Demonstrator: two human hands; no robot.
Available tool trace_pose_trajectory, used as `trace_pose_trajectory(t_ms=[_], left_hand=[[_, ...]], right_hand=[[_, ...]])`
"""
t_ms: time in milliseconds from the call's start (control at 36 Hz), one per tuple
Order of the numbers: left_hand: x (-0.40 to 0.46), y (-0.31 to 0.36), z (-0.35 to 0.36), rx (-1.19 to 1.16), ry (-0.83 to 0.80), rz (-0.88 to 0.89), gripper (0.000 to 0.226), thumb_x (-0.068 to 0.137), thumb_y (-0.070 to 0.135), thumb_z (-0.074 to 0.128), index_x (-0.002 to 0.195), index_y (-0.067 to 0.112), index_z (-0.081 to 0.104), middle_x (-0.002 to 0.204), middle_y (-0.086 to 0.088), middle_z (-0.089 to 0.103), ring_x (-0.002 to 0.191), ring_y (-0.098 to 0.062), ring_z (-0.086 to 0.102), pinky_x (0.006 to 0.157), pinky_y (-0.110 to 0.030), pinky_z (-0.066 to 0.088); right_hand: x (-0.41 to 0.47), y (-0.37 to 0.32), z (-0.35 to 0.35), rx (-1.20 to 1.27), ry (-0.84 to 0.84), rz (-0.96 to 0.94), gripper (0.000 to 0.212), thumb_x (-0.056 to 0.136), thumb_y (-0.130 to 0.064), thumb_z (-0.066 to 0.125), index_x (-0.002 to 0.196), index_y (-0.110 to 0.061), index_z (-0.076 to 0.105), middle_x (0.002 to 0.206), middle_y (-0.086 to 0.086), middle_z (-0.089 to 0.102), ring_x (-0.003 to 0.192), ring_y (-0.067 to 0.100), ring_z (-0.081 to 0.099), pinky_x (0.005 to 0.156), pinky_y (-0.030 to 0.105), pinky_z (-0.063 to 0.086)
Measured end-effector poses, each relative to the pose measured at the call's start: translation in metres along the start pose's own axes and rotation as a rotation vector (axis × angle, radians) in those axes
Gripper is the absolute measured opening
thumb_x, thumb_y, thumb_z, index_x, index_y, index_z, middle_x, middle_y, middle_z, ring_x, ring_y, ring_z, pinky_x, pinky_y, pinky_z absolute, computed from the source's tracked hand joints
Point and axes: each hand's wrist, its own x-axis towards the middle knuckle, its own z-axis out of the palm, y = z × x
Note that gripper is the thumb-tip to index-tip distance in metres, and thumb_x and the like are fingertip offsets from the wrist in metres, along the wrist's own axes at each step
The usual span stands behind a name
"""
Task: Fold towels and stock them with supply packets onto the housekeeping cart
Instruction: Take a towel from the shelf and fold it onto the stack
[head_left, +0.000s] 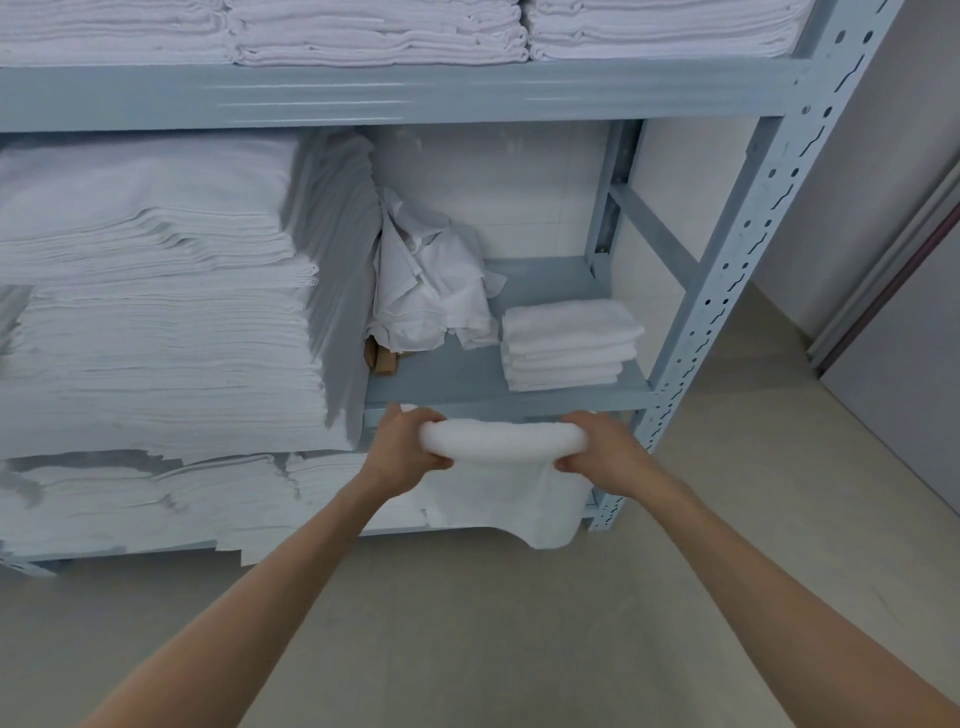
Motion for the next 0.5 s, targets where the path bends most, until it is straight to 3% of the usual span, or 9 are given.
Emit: trace_pose_trajectory(t_ms=[56, 139, 167, 222, 278, 333, 417, 472, 500], left_hand=[[-0.001, -0.001, 0.004, 0.078, 0.061, 0.01, 0.045, 0.077, 0.028, 0.084, 0.117, 0.015, 0.068, 0.118, -0.013, 0.053, 0.119, -0.031, 0.043, 0.091, -0.033, 0.033], [-0.002, 0.001, -0.002, 0.245, 0.089, 0.025, 0.049, 0.08, 0.046, 0.079, 0.119, 0.019, 0.068, 0.122, -0.011, 0.045, 0.12, -0.03, 0.038, 0.097, -0.038, 0.03], [-0.002, 0.004, -0.006, 0.246, 0.064, 0.028, 0.048, 0.08, 0.048, 0.078, 0.116, 0.018, 0.069, 0.12, -0.009, 0.049, 0.119, -0.03, 0.042, 0.095, -0.038, 0.033], [-0.002, 0.01, -0.018, 0.101, -0.014, 0.024, 0.04, 0.079, 0.044, 0.08, 0.099, 0.011, 0.07, 0.101, -0.006, 0.064, 0.102, -0.03, 0.06, 0.078, -0.035, 0.041], [-0.003, 0.019, -0.035, -0.164, -0.073, -0.013, 0.037, 0.076, 0.039, 0.084, 0.093, 0.009, 0.07, 0.084, -0.006, 0.07, 0.081, -0.026, 0.067, 0.067, -0.032, 0.045], [-0.006, 0.029, -0.054, -0.47, -0.105, -0.045, 0.043, 0.07, 0.038, 0.088, 0.1, 0.012, 0.072, 0.088, -0.004, 0.077, 0.081, -0.022, 0.073, 0.069, -0.03, 0.055], [-0.005, 0.043, -0.075, -0.833, -0.101, -0.062, 0.056, 0.061, 0.034, 0.092, 0.109, 0.01, 0.072, 0.101, -0.012, 0.077, 0.087, -0.027, 0.075, 0.069, -0.035, 0.06], [-0.003, 0.05, -0.08, -0.936, -0.092, -0.106, 0.058, 0.064, 0.031, 0.093, 0.112, 0.008, 0.071, 0.104, -0.015, 0.076, 0.09, -0.031, 0.075, 0.071, -0.039, 0.061], [-0.003, 0.053, -0.081, -0.946, -0.099, -0.127, 0.058, 0.065, 0.032, 0.092, 0.113, 0.008, 0.071, 0.104, -0.016, 0.076, 0.092, -0.032, 0.074, 0.073, -0.041, 0.061]], right_hand=[[-0.002, 0.003, 0.0, -0.103, 0.072, -0.004, 0.032, 0.086, -0.033, 0.074, 0.115, -0.02, 0.068, 0.091, -0.002, 0.041, 0.108, 0.027, 0.046, 0.078, 0.033, 0.039], [-0.001, 0.007, -0.009, -0.156, 0.074, 0.043, 0.03, 0.085, -0.044, 0.072, 0.104, -0.02, 0.069, 0.105, 0.003, 0.04, 0.111, 0.025, 0.038, 0.092, 0.037, 0.041], [0.0, 0.008, -0.014, -0.144, 0.039, 0.052, 0.029, 0.085, -0.044, 0.072, 0.096, -0.018, 0.069, 0.104, 0.003, 0.047, 0.11, 0.026, 0.044, 0.091, 0.038, 0.043], [0.001, 0.012, -0.026, -0.055, -0.03, 0.064, 0.033, 0.084, -0.041, 0.074, 0.084, -0.009, 0.07, 0.09, 0.007, 0.064, 0.092, 0.026, 0.061, 0.072, 0.032, 0.045], [-0.002, 0.012, -0.042, 0.175, -0.036, 0.083, 0.035, 0.08, -0.044, 0.078, 0.081, -0.009, 0.073, 0.085, 0.006, 0.073, 0.079, 0.021, 0.067, 0.063, 0.029, 0.041], [-0.004, 0.016, -0.056, 0.544, -0.014, 0.074, 0.046, 0.072, -0.061, 0.077, 0.087, -0.018, 0.078, 0.093, 0.0, 0.077, 0.087, 0.016, 0.073, 0.074, 0.03, 0.048], [-0.006, 0.018, -0.062, 1.337, -0.058, 0.155, 0.07, 0.083, -0.075, 0.05, 0.114, -0.016, 0.073, 0.114, 0.006, 0.073, 0.109, 0.023, 0.068, 0.092, 0.038, 0.052], [-0.009, 0.018, -0.043, 1.53, -0.073, 0.274, 0.06, 0.094, -0.062, 0.044, 0.095, -0.012, 0.077, 0.092, 0.007, 0.073, 0.094, 0.024, 0.068, 0.084, 0.03, 0.056], [-0.013, 0.019, -0.028, 1.517, -0.095, 0.312, 0.06, 0.1, -0.049, 0.04, 0.07, -0.012, 0.077, 0.069, 0.004, 0.071, 0.074, 0.02, 0.069, 0.065, 0.022, 0.058]])
